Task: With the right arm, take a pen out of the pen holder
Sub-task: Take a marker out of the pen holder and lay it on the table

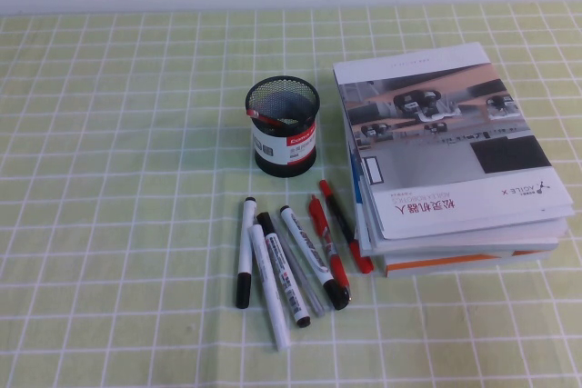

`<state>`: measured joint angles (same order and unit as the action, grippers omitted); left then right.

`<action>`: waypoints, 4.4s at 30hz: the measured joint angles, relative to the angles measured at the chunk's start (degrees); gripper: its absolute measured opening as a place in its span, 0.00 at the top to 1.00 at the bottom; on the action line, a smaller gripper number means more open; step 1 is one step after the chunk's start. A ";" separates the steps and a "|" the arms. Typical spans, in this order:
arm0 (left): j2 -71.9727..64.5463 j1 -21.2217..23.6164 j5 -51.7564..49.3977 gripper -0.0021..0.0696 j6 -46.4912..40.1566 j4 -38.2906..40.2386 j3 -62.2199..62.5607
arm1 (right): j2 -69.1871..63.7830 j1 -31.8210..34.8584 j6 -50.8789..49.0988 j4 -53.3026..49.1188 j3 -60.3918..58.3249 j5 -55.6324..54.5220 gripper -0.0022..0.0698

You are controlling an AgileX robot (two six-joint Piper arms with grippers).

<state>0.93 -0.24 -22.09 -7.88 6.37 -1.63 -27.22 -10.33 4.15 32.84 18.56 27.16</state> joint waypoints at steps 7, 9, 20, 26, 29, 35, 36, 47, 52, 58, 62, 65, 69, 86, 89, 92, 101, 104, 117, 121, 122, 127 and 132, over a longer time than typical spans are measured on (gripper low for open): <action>0.00 0.00 0.00 0.98 0.00 0.00 0.00 | -16.99 0.00 2.01 -6.19 11.16 4.00 0.99; 0.00 0.00 0.00 0.98 0.00 0.00 0.00 | -21.62 0.00 3.74 -6.47 14.06 4.27 0.99; 0.00 0.00 0.00 0.98 0.00 0.00 0.00 | -41.52 -15.27 7.79 -10.56 29.83 -1.02 0.99; 0.00 0.00 0.00 0.98 0.00 0.00 0.00 | -53.47 -26.40 12.64 -13.02 37.72 -9.97 0.99; 0.00 0.00 0.00 0.98 0.00 0.00 0.00 | -57.98 -30.59 15.90 -14.93 39.88 -15.26 0.96; 0.00 0.00 0.00 0.98 0.00 0.00 0.00 | -64.29 -35.60 21.67 -17.69 40.55 -29.56 0.70; 0.00 0.00 0.00 0.98 0.00 0.00 0.00 | -65.25 -35.71 21.96 -18.64 40.55 -32.17 0.63; 0.00 0.00 0.00 0.98 0.00 0.00 0.00 | -76.06 -35.85 22.29 -25.58 41.01 -56.69 0.34; 0.00 0.00 0.00 0.98 0.00 0.00 0.00 | -80.51 -34.46 22.42 -26.59 43.75 -59.87 0.38; 0.00 0.00 0.00 0.98 0.00 0.00 0.00 | -84.94 -33.53 22.42 -27.56 48.17 -60.40 0.41; 0.00 0.00 0.00 0.98 0.00 0.00 0.00 | -87.05 -32.59 22.42 -27.64 50.72 -60.40 0.41; 0.00 0.00 0.00 0.98 0.00 0.00 0.00 | -88.55 -32.26 22.42 -27.64 52.38 -60.40 0.41; 0.00 0.00 0.00 0.98 0.00 0.00 0.00 | -89.88 -32.23 22.42 -27.64 54.12 -59.38 0.42; 0.00 0.00 0.00 0.98 0.00 0.00 0.00 | -91.39 -32.00 22.81 -27.53 55.36 -59.35 0.91; 0.00 0.00 0.00 0.98 0.00 0.00 0.00 | -91.39 -31.96 22.94 -27.42 55.72 -60.27 0.95; 0.00 0.00 0.00 0.98 0.00 0.00 0.00 | -91.39 -31.96 22.94 -27.34 55.72 -61.10 0.96; 0.00 0.00 0.00 0.98 0.00 0.00 0.00 | -90.72 -31.96 22.94 -26.93 55.72 -61.13 0.96; 0.00 0.00 0.00 0.98 0.00 0.00 0.00 | -89.32 -31.96 23.07 -26.80 55.72 -60.59 0.96; 0.00 0.00 0.00 0.98 0.00 0.00 0.00 | -74.55 -31.96 23.97 -25.51 55.72 -50.56 0.97; 0.00 0.00 0.00 0.98 0.00 0.00 0.00 | -67.95 -31.96 20.24 -22.05 55.72 -41.89 0.97; 0.00 0.00 0.00 0.98 0.00 0.00 0.00 | -66.50 -31.96 19.42 -20.65 55.72 -38.75 0.97; 0.00 0.00 0.00 0.98 0.00 0.00 0.00 | -63.30 -32.65 17.24 -10.83 56.10 -22.15 0.97; 0.00 0.00 0.00 0.98 0.00 0.00 0.00 | -65.87 -33.18 16.22 0.26 60.36 -5.51 0.97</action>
<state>0.93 -0.24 -22.09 -7.88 6.37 -1.63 -93.09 -43.50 20.37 33.11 78.92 21.65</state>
